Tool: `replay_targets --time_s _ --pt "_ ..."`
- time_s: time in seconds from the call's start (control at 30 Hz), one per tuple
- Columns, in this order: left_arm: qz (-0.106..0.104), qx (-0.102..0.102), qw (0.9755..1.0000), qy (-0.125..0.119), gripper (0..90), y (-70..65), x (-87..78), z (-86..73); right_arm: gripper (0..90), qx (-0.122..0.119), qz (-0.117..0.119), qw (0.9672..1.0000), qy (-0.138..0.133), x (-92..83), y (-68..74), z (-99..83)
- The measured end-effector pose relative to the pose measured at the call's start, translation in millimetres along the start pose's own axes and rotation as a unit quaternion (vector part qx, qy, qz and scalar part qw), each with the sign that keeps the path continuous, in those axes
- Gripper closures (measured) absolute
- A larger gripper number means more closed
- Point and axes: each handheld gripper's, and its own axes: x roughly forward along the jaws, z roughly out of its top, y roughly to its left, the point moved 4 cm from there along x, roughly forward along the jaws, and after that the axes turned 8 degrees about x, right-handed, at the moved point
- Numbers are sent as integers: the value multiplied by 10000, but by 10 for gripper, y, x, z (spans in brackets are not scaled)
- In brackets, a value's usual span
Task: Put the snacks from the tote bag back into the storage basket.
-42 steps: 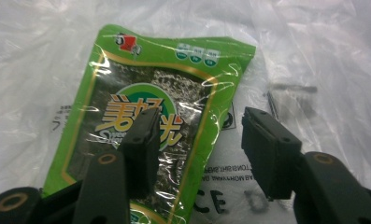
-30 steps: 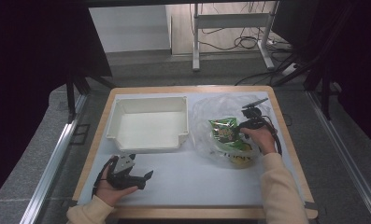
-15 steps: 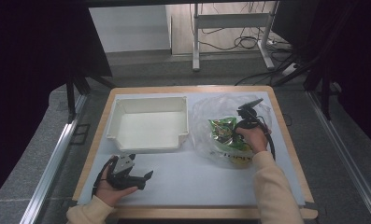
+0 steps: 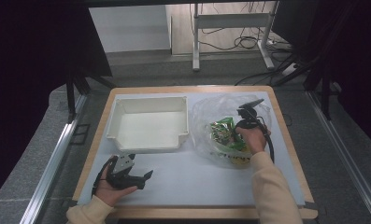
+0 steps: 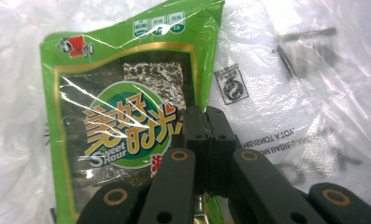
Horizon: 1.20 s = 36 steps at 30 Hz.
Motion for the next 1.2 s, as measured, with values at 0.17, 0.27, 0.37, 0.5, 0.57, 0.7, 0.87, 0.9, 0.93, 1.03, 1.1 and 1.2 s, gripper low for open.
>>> replay_targets --time_s 0.17,0.27,0.37,0.5,0.57,0.7,0.87,0.9,0.93,1.03,1.1,1.2 --pt "9 -11 10000 -13 90 5 -4 0 894 45 210 9995 -220 -151 -13 17" --pt "12 -4 10000 -6 90 4 -2 -1 895 37 292 9989 -360 -248 -35 20" --pt "17 2 10000 7 90 3 2 -2 895 10 358 9982 -480 -339 -68 22" --pt "25 2 10000 13 90 7 3 -4 896 43 506 9964 -682 -454 -110 32" --pt "27 -2 10000 11 90 10 3 -4 896 80 571 9954 -771 -502 -121 35" --pt "33 3 10000 13 90 9 2 -4 896 95 690 9932 -937 -594 -148 37" --pt "32 -3 10000 17 89 9 2 -6 896 194 880 9892 -1158 -709 -189 44" --pt "32 -6 10000 16 90 9 2 -6 896 194 914 9884 -1195 -732 -199 46" --pt "32 -8 10000 17 90 10 2 -6 896 226 986 9869 -1254 -761 -207 49" --pt "35 -15 10000 20 90 10 1 -8 896 224 1128 9839 -1367 -820 -221 54" --pt "40 -21 10000 26 90 11 2 -9 896 222 1207 9822 -1420 -850 -223 56" --pt "42 -31 10000 24 89 12 1 -9 896 207 1329 9791 -1528 -890 -224 62"
